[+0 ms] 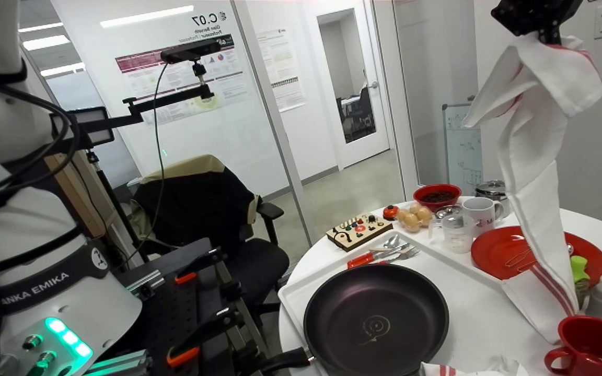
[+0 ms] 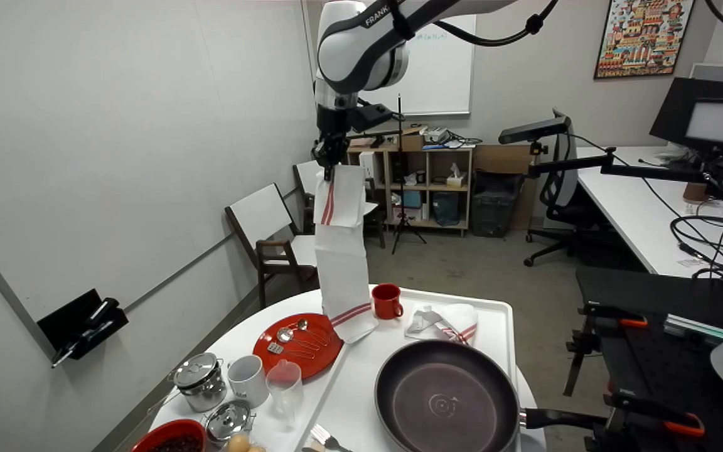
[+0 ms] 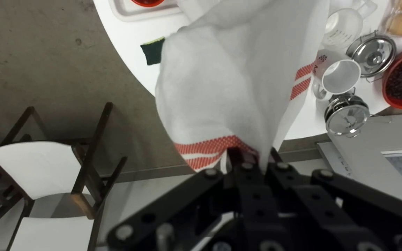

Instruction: Use the red and white towel to wipe the pan

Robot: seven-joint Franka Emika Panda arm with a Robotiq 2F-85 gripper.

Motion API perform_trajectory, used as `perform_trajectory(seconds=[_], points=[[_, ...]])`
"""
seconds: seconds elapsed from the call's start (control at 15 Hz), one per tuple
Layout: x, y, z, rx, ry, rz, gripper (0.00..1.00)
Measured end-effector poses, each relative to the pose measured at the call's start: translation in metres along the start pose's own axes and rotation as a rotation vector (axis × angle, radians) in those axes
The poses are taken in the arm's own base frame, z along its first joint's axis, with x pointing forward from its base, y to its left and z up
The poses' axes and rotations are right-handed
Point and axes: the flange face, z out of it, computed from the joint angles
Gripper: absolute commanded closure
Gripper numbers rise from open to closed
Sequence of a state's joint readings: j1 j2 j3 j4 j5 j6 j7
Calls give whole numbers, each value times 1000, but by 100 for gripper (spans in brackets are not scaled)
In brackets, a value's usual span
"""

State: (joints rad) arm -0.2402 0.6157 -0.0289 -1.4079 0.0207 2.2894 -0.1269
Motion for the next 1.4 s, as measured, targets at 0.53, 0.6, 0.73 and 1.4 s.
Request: perform_trajectory(seconds=[0.53,0.6,0.73,1.4], points=[[-85,-7,31,28,-91,-223,99],[-100,-6,37,32,-104,-255,99],[-130,-5,49,41,-131,-299,99],[-166,-21,128,83,-270,-337,99]])
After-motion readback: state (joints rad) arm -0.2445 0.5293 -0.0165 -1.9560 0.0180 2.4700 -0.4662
